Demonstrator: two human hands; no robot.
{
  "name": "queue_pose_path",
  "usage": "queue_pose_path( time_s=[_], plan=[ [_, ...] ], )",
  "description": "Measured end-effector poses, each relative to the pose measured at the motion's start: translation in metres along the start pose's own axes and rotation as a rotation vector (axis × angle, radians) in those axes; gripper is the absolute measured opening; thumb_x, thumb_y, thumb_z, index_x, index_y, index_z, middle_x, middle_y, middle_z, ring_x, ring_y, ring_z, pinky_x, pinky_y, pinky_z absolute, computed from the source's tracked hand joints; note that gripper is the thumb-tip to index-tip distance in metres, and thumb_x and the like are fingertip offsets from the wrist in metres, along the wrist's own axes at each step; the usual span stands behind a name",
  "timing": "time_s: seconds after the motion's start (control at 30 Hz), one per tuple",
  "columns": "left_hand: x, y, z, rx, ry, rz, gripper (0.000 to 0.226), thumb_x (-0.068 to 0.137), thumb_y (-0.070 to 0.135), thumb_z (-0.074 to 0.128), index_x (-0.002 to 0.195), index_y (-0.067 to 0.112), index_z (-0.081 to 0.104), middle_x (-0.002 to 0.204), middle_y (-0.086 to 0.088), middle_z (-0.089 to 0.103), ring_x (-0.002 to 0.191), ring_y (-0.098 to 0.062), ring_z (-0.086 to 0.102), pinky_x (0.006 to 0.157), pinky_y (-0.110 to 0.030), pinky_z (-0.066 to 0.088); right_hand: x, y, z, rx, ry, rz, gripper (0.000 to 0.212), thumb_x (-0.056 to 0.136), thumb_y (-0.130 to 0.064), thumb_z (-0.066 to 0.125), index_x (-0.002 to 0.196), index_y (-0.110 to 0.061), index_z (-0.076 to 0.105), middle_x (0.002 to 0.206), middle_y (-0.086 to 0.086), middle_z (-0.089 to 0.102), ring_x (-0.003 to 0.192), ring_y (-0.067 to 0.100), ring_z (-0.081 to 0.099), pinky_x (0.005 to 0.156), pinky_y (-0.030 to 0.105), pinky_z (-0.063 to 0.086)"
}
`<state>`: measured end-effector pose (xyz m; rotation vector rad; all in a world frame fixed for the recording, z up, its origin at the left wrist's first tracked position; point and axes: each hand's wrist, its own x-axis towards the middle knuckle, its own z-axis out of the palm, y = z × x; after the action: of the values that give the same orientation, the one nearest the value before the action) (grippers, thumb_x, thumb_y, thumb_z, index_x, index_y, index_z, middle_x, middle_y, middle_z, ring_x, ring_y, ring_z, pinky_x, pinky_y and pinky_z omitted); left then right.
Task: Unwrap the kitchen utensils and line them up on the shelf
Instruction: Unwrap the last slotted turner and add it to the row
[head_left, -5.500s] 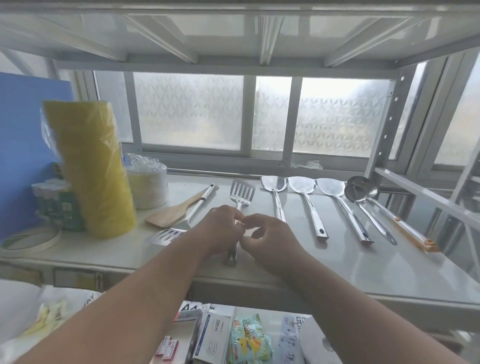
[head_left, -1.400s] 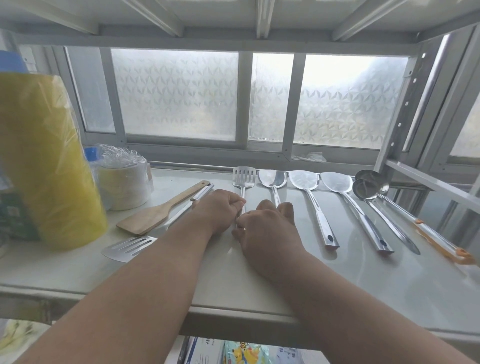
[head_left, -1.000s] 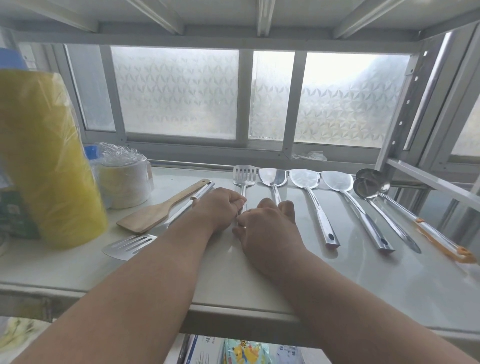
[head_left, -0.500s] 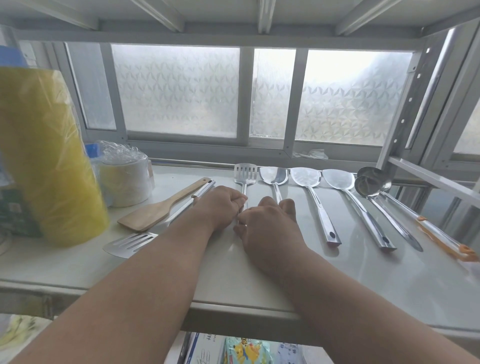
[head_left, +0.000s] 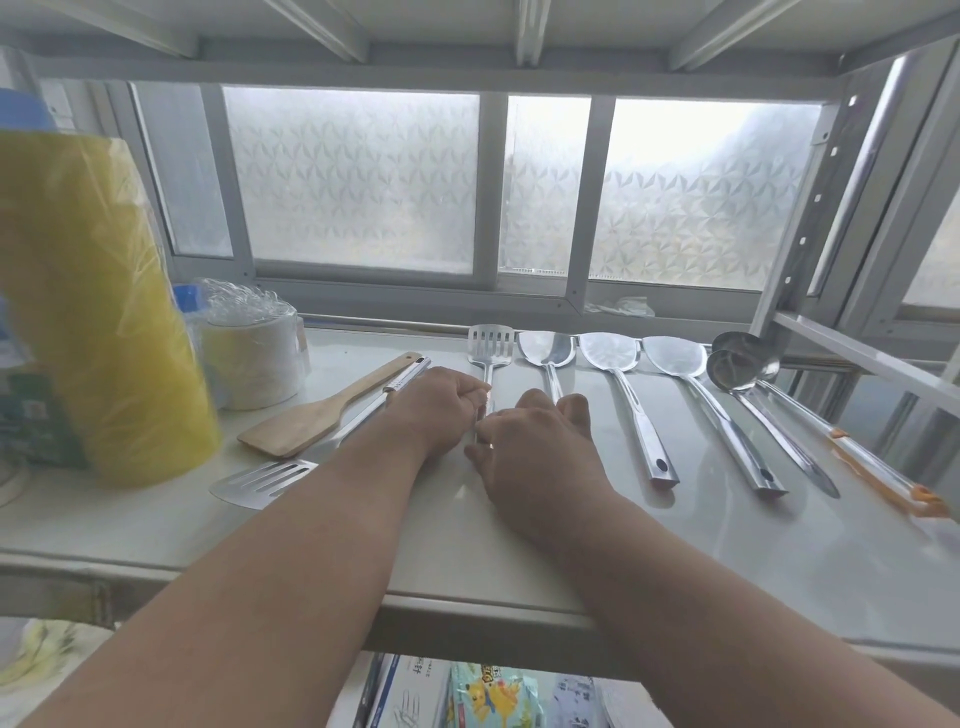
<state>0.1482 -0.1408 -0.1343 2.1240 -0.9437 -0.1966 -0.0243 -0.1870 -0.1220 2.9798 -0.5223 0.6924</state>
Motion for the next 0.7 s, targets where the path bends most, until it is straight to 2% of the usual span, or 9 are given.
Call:
queue_pose_path(
  time_s=[0.1,0.17,0.27,0.3,0.37,0.43,0.57,0.63,0.7],
  plan=[
    [-0.011,0.001,-0.003,0.002,0.052,0.007,0.022,0.104,0.04,0.062,0.116,0.04,0.081,0.12,0.011,0.078,0.119,-0.016,0.069,0.114,-0.037,0.049,-0.003,0.0,-0.001,-0.004,0.015,0.002,0.026,0.102,-0.039,0.044,0.09,-0.027,0.064,0.095,-0.009,0.069,0.112,0.018,0.043,0.099,0.046,0.025],
    [-0.023,0.005,-0.008,0.01,0.083,0.029,0.023,0.107,0.039,0.06,0.118,0.039,0.08,0.125,0.009,0.077,0.122,-0.016,0.067,0.112,-0.03,0.047,-0.005,0.001,0.0,-0.004,0.052,-0.004,0.029,0.102,-0.039,0.044,0.089,-0.025,0.066,0.095,-0.011,0.069,0.111,0.018,0.045,0.097,0.045,0.026],
    [-0.044,0.014,-0.023,0.072,0.125,0.08,0.017,0.109,0.036,0.058,0.105,0.039,0.074,0.103,0.002,0.067,0.102,-0.019,0.059,0.089,-0.023,0.041,-0.01,0.0,0.0,-0.015,0.13,-0.028,0.028,0.101,-0.037,0.045,0.08,-0.025,0.061,0.088,-0.013,0.066,0.104,0.018,0.048,0.087,0.04,0.023],
    [-0.052,0.016,-0.03,0.088,0.144,0.101,0.017,0.108,0.036,0.058,0.106,0.04,0.075,0.103,0.001,0.069,0.103,-0.02,0.059,0.09,-0.025,0.043,-0.011,-0.001,0.0,-0.025,0.153,-0.045,0.027,0.1,-0.036,0.047,0.08,-0.026,0.06,0.087,-0.013,0.066,0.103,0.018,0.049,0.084,0.04,0.021],
    [-0.069,0.016,-0.046,0.116,0.17,0.111,0.026,0.106,0.037,0.061,0.125,0.033,0.08,0.132,0.002,0.075,0.127,-0.02,0.065,0.109,-0.028,0.046,-0.015,-0.003,-0.002,-0.054,0.183,-0.082,0.024,0.099,-0.035,0.05,0.084,-0.025,0.065,0.091,-0.015,0.069,0.102,0.018,0.052,0.084,0.04,0.023],
    [-0.088,0.014,-0.065,0.229,0.181,0.089,0.034,0.106,0.037,0.061,0.137,0.03,0.074,0.149,0.0,0.067,0.139,-0.022,0.06,0.117,-0.032,0.045,-0.019,-0.006,-0.003,-0.068,0.196,-0.114,0.022,0.098,-0.035,0.053,0.091,-0.026,0.071,0.099,-0.016,0.072,0.103,0.017,0.054,0.089,0.043,0.029],
    [-0.123,-0.003,-0.097,0.592,0.072,-0.106,0.059,0.097,0.06,0.055,0.147,0.028,0.061,0.143,-0.005,0.065,0.131,-0.028,0.06,0.109,-0.042,0.051,-0.027,-0.01,-0.006,-0.068,0.186,-0.128,0.021,0.097,-0.034,0.055,0.09,-0.025,0.073,0.096,-0.016,0.073,0.102,0.017,0.055,0.09,0.045,0.031],
    [-0.135,-0.013,-0.1,0.671,-0.034,-0.174,0.067,0.091,0.07,0.055,0.137,0.023,0.064,0.136,-0.005,0.067,0.125,-0.029,0.062,0.107,-0.045,0.052,-0.031,-0.011,-0.006,-0.06,0.183,-0.125,0.022,0.098,-0.034,0.055,0.092,-0.025,0.074,0.096,-0.016,0.074,0.103,0.018,0.055,0.091,0.044,0.03],
    [-0.144,-0.019,-0.098,0.69,-0.056,-0.193,0.064,0.09,0.072,0.053,0.128,0.021,0.066,0.131,-0.006,0.068,0.121,-0.029,0.063,0.105,-0.046,0.053,-0.035,-0.011,-0.007,-0.05,0.187,-0.119,0.022,0.097,-0.034,0.055,0.092,-0.025,0.074,0.096,-0.016,0.074,0.103,0.017,0.055,0.091,0.044,0.029]
  ],
)
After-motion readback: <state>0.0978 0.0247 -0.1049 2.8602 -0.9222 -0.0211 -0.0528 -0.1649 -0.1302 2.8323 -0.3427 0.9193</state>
